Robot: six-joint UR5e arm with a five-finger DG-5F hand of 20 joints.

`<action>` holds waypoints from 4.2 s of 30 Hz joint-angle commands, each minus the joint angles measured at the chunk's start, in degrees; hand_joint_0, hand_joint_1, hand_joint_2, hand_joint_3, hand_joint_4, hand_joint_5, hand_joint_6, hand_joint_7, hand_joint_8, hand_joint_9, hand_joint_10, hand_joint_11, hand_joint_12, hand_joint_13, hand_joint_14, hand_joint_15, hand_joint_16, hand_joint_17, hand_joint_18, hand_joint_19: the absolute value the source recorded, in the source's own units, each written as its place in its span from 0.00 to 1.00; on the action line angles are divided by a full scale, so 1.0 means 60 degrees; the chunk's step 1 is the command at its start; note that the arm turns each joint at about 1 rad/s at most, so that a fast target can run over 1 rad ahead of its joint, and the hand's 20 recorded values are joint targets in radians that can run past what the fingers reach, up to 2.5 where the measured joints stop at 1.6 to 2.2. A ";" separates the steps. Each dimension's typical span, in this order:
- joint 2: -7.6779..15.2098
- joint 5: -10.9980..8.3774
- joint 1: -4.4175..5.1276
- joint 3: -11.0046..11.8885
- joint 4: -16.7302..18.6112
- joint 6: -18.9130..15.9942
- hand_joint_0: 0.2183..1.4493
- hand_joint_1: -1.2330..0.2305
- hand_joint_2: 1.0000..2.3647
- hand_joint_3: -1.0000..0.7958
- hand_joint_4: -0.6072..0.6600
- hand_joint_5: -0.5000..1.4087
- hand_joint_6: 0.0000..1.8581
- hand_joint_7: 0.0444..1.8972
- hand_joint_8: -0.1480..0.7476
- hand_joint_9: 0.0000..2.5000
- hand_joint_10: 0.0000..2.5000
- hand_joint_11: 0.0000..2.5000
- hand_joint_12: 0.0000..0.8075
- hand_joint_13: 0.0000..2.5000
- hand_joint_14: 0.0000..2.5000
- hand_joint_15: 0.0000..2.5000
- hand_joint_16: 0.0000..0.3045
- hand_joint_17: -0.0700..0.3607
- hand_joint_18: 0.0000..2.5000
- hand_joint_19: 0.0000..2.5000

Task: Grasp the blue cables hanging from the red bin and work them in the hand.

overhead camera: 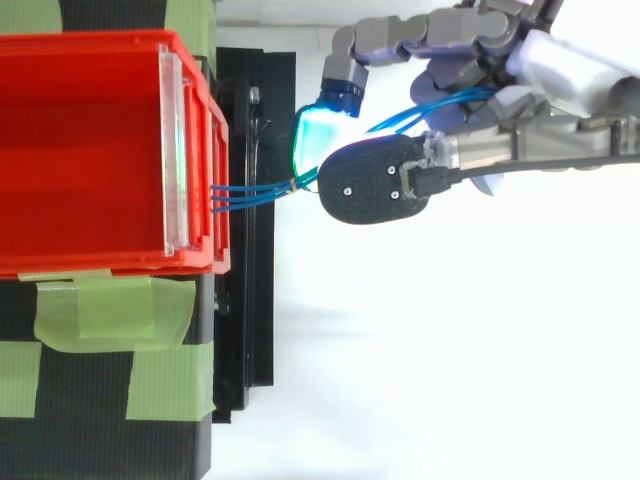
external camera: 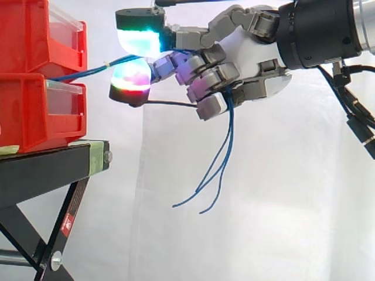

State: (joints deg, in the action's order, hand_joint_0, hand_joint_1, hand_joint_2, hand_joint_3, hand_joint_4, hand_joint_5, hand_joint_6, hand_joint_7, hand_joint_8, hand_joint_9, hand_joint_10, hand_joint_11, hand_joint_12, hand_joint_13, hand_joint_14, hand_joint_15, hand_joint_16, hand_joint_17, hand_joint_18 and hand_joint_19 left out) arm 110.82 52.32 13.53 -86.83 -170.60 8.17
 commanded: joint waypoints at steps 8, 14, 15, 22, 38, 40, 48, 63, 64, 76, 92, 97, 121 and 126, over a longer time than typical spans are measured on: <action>0.0002 0.0010 0.0016 -0.0002 0.0060 -0.0014 0.64 0.44 0.01 0.14 0.70 0.44 0.00 0.67 0.47 0.42 1.00 1.00 0.51 0.51 1.00 0.73 0.14 0.38 0.54 0.45; 0.0002 0.0200 0.0074 -0.0002 0.0031 -0.0043 0.66 0.43 0.01 0.16 0.71 0.43 0.00 0.65 0.47 0.42 1.00 1.00 0.51 0.51 1.00 0.73 0.14 0.38 0.54 0.45; 0.0002 0.0200 0.0060 -0.0002 0.0031 -0.0043 0.66 0.43 0.01 0.18 0.70 0.42 0.00 0.66 0.47 0.42 1.00 1.00 0.51 0.51 1.00 0.73 0.14 0.38 0.54 0.45; -0.0012 0.0523 0.0118 -0.0002 -0.0042 -0.0219 0.66 0.43 0.01 0.20 0.70 0.42 0.00 0.66 0.47 0.42 1.00 1.00 0.51 0.51 1.00 0.73 0.14 0.38 0.54 0.45; -0.0012 0.0860 0.0235 -0.0002 -0.0394 -0.0205 0.64 0.39 0.01 0.23 0.69 0.35 0.17 0.64 0.47 0.42 1.00 1.00 0.51 0.51 1.00 0.73 0.14 0.38 0.54 0.45; -0.0012 0.0860 0.0279 -0.0002 -0.0394 -0.0205 0.64 0.39 0.01 0.22 0.69 0.35 0.18 0.64 0.47 0.42 1.00 1.00 0.51 0.51 1.00 0.73 0.14 0.38 0.54 0.45; -0.0012 0.0845 0.0338 -0.0002 -0.0394 -0.0190 0.58 0.39 0.02 0.45 0.68 0.31 0.39 0.59 0.47 0.42 1.00 1.00 0.51 0.51 1.00 0.73 0.14 0.38 0.54 0.45; -0.0012 0.0830 0.0440 -0.0002 -0.0365 -0.0498 0.61 0.40 0.02 0.48 0.67 0.33 0.36 0.59 0.47 0.42 1.00 1.00 0.51 0.51 1.00 0.73 0.14 0.38 0.54 0.45; -0.0012 0.0816 0.0455 -0.0002 -0.0365 -0.0527 0.60 0.40 0.02 0.50 0.68 0.33 0.36 0.59 0.47 0.42 1.00 1.00 0.51 0.51 1.00 0.73 0.14 0.38 0.54 0.45; -0.0012 0.0816 0.0470 -0.0002 -0.0262 -0.0556 0.60 0.46 0.00 0.72 0.69 0.38 0.40 0.60 0.47 0.42 1.00 1.00 0.51 0.51 1.00 0.73 0.14 0.38 0.54 0.45; 0.0002 0.0830 0.0470 -0.0002 -0.0248 -0.0556 0.55 0.46 0.01 0.46 0.71 0.38 0.32 0.63 0.47 0.42 1.00 1.00 0.51 0.51 1.00 0.73 0.14 0.38 0.54 0.45; -0.0012 0.0830 0.0470 -0.0002 -0.0218 -0.0556 0.55 0.46 0.01 0.44 0.71 0.38 0.31 0.64 0.47 0.42 1.00 1.00 0.51 0.51 1.00 0.73 0.14 0.38 0.54 0.45; -0.0012 0.0830 0.0470 -0.0002 -0.0189 -0.0527 0.55 0.46 0.01 0.24 0.69 0.40 0.28 0.65 0.47 0.42 1.00 1.00 0.51 0.51 1.00 0.73 0.14 0.38 0.54 0.45; -0.0012 0.0830 0.0470 -0.0002 -0.0189 -0.0512 0.56 0.45 0.01 0.23 0.69 0.40 0.29 0.65 0.47 0.42 1.00 1.00 0.51 0.51 1.00 0.73 0.14 0.38 0.54 0.45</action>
State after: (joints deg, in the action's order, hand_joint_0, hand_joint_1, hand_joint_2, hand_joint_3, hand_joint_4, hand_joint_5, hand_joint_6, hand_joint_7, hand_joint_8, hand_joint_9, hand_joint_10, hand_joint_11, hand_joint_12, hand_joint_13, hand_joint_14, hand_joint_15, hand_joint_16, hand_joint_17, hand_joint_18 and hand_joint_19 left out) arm 110.76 57.30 16.35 -86.84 -171.74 5.05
